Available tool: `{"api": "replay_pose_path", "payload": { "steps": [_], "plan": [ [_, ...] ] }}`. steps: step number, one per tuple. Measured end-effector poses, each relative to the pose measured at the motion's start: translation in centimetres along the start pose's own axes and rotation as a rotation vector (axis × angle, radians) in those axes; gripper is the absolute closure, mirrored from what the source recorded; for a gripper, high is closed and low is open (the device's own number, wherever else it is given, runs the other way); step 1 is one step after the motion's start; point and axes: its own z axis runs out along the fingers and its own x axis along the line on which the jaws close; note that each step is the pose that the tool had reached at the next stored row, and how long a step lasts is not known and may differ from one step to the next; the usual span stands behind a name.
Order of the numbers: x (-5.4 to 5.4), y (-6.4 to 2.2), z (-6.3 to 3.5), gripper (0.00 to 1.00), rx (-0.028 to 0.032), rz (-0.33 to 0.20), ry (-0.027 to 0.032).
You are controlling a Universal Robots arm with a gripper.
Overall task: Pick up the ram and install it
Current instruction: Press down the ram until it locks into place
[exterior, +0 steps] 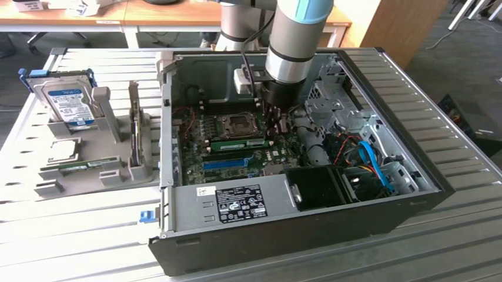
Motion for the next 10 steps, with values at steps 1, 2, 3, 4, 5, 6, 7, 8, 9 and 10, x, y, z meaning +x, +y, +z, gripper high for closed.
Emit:
{"api": "replay_pose_path", "payload": {
  "steps": [1, 2, 3, 4, 5, 6, 7, 8, 9, 10],
  "plan": [
    [0.00, 0.00, 0.01, 0.89, 0.0000, 0.000, -0.0001],
    [0.00, 0.00, 0.03, 0.89, 0.0002, 0.000, -0.0001],
    [0.00, 0.00, 0.06, 0.89, 0.0002, 0.000, -0.0002],
    [0.00, 0.00, 0.09, 0.89, 0.0001, 0.000, 0.0000],
    [0.01, 0.00, 0.09, 0.89, 0.0000, 0.000, 0.0002],
    [0.01, 0.00, 0.09, 0.89, 0.0000, 0.000, 0.0002],
    [0.01, 0.00, 0.09, 0.89, 0.0000, 0.000, 0.0002],
    [0.00, 0.00, 0.10, 0.89, 0.0000, 0.000, 0.0000],
    [0.00, 0.00, 0.10, 0.89, 0.0000, 0.000, -0.0001],
    [0.00, 0.00, 0.12, 0.89, 0.0001, 0.000, 0.0000]
  ]
}}
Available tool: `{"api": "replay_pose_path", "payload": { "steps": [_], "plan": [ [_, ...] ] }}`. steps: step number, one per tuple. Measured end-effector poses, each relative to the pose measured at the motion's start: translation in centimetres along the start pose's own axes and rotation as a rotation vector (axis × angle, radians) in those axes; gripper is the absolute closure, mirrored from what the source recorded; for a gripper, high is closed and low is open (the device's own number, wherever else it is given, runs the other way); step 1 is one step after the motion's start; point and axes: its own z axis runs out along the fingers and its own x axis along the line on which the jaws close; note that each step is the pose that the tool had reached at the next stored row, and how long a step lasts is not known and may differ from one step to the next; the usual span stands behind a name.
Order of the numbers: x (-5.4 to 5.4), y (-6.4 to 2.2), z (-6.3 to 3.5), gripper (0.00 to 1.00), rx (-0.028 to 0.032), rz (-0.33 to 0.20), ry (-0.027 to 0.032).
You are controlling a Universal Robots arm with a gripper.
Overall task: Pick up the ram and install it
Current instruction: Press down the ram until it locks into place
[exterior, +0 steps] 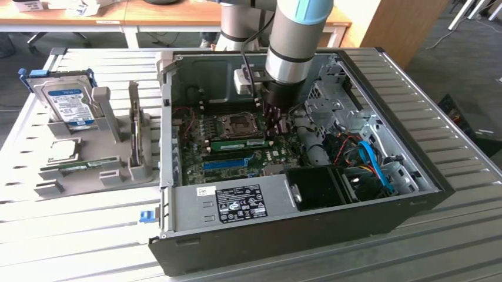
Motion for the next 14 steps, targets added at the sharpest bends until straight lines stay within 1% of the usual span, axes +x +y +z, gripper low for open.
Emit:
{"api": "replay_pose_path", "payload": {
  "steps": [14],
  "plan": [
    [0.00, 0.00, 0.07, 0.89, 0.0000, 0.000, -0.0002]
  ]
}}
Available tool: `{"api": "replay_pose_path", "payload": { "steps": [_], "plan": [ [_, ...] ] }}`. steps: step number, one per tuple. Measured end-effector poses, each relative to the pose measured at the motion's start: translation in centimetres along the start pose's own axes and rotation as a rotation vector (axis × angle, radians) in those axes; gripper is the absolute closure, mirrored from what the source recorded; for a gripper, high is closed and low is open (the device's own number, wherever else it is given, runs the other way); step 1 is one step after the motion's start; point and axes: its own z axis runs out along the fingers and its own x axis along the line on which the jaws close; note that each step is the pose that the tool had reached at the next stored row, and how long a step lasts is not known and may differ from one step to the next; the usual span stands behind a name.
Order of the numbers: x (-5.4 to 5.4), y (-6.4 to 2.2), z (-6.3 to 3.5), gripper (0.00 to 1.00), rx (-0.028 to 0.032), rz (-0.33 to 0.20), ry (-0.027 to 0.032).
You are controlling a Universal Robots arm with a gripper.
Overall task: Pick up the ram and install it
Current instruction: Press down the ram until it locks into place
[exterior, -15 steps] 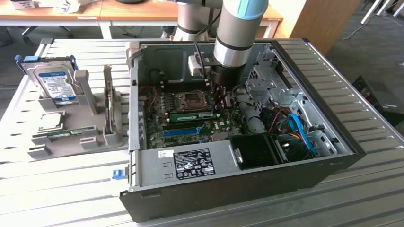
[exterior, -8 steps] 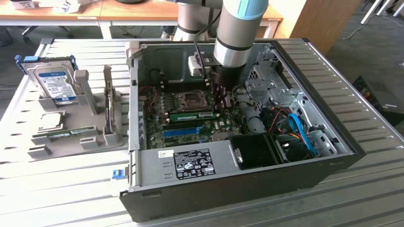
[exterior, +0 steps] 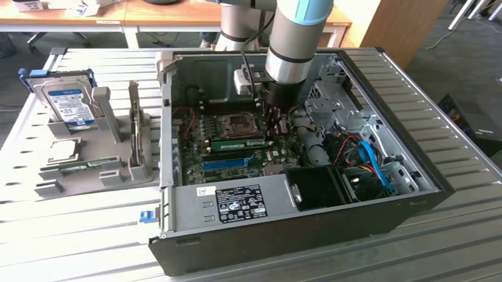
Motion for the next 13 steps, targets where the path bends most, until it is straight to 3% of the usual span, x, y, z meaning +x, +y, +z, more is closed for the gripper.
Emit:
{"api": "replay_pose_path", "payload": {
  "steps": [13],
  "plan": [
    [0.0, 0.03, -2.60, 0.89, 0.0000, 0.000, 0.0001]
  ]
}}
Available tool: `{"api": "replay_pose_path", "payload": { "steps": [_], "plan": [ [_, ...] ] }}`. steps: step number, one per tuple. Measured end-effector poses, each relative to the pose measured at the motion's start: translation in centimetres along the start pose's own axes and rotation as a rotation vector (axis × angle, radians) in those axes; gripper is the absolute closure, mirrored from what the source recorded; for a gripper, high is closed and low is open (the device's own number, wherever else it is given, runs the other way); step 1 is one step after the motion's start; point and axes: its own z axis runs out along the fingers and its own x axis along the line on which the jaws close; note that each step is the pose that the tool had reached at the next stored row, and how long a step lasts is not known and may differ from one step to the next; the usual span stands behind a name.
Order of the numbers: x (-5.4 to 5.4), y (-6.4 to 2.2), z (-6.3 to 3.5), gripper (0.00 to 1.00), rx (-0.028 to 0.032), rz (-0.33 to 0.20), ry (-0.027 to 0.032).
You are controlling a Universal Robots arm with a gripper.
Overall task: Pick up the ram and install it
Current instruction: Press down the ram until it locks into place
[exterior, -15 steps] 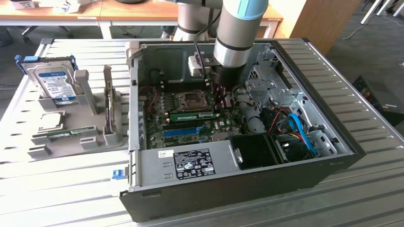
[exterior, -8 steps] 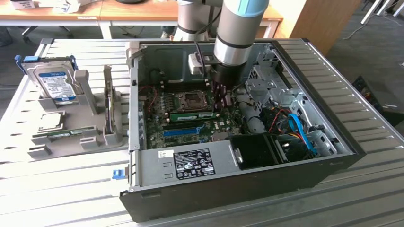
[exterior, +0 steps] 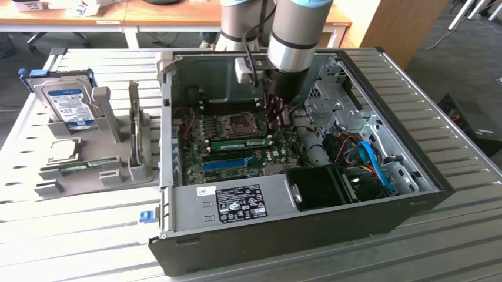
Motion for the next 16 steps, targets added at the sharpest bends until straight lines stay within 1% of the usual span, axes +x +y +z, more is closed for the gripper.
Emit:
{"api": "replay_pose_path", "payload": {
  "steps": [7, 14, 15, 16],
  "plan": [
    [0.0, 0.01, -1.15, 0.89, 0.0001, 0.000, 0.0000],
    [0.0, 0.04, -1.24, 0.89, 0.0000, 0.000, -0.0001],
    [0.0, 0.22, -1.24, 0.89, 0.0000, 0.000, -0.0001],
    [0.0, 0.59, -1.23, 0.89, 0.0001, 0.000, 0.0001]
  ]
}}
